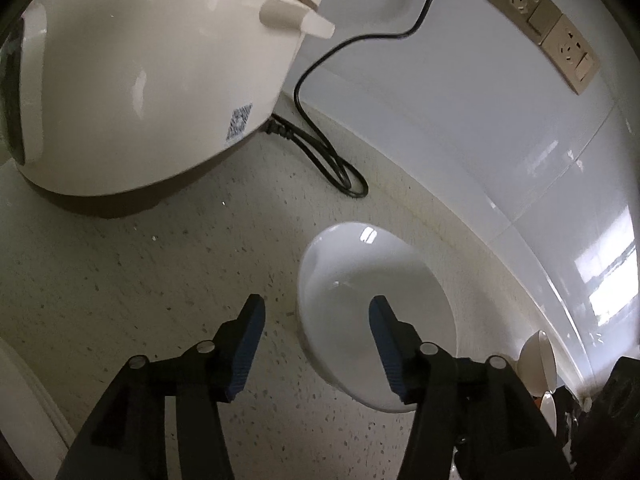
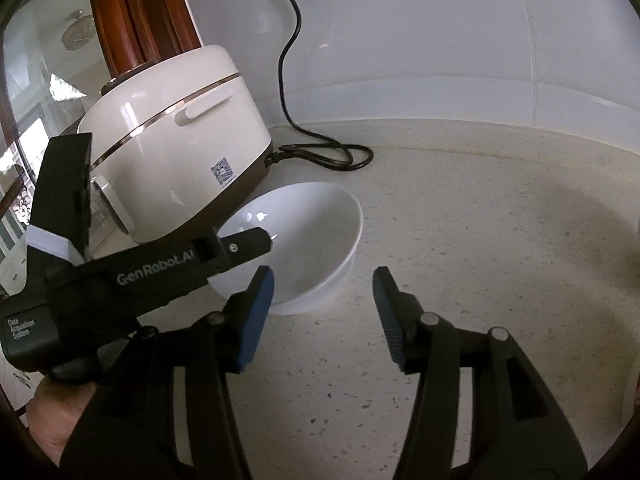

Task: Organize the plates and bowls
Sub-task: 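Lower the white bowl onto the counter and open both grippers, then move both grippers to the white bowl with a red dot inside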

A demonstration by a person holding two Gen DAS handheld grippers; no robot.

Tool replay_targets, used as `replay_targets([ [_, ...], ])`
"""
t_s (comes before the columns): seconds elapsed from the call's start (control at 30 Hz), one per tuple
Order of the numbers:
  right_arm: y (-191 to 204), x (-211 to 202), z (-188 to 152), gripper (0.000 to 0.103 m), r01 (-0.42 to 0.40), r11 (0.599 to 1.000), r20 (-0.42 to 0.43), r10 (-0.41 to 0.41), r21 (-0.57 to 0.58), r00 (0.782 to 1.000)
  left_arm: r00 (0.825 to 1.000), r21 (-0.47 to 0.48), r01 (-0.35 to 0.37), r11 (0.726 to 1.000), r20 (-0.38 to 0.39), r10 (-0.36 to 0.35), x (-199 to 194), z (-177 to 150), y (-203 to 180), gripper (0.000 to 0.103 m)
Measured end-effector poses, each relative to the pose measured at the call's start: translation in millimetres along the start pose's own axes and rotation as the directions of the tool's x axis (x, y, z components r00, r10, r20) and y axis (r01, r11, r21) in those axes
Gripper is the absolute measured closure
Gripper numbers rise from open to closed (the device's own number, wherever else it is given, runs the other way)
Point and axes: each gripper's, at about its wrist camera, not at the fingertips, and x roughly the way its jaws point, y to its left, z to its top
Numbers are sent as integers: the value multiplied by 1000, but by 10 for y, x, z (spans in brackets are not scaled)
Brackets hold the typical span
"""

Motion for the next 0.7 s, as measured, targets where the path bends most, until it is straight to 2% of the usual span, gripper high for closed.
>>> replay_targets([
  [0.1,-28,-184,50,38,49,999,71,-49,11,996,996,41,-9,999,90,6,-174,4,-92,48],
  [0.17,-53,-401,89,24,137,990,166,-140,32,976,980,98,-42,994,197,22,-361,-21,-218,47],
  [0.2,-68,-519,102,21,208,977,217,-215,55,952,965,137,-63,989,261,26,-468,-48,-306,46],
  [0.23,-83,-608,104,17,251,965,250,-262,74,932,946,178,-85,980,323,24,-568,-91,-403,41],
  [0.27,-100,-705,106,15,299,949,285,-315,98,905,932,207,-101,973,363,20,-626,-124,-476,34],
  [0.3,-128,-818,106,15,356,925,317,-381,134,869,914,245,-115,963,406,6,-685,-167,-563,31],
  [0.33,-148,-890,105,14,389,907,334,-421,160,844,901,289,-114,951,433,-24,-729,-219,-647,30],
  [0.4,-206,-1049,104,13,452,865,366,-501,218,784,898,353,-94,931,434,-74,-745,-294,-774,30],
  [0.47,-259,-1152,114,13,476,842,378,-539,252,753,904,389,-67,919,414,-110,-718,-336,-848,30],
  [0.53,-328,-1232,133,13,486,827,375,-561,282,738,912,422,6,907,370,-178,-696,-367,-907,30],
  [0.6,-409,-1322,172,13,478,820,371,-570,315,733,919,429,52,902,333,-212,-677,-407,-970,30],
  [0.67,-493,-1427,220,13,481,805,376,-590,348,715,929,449,94,889,281,-240,-674,-438,-1072,30],
  [0.7,-529,-1491,246,13,486,794,371,-603,365,707,928,461,111,880,268,-258,-703,-451,-1124,30],
])
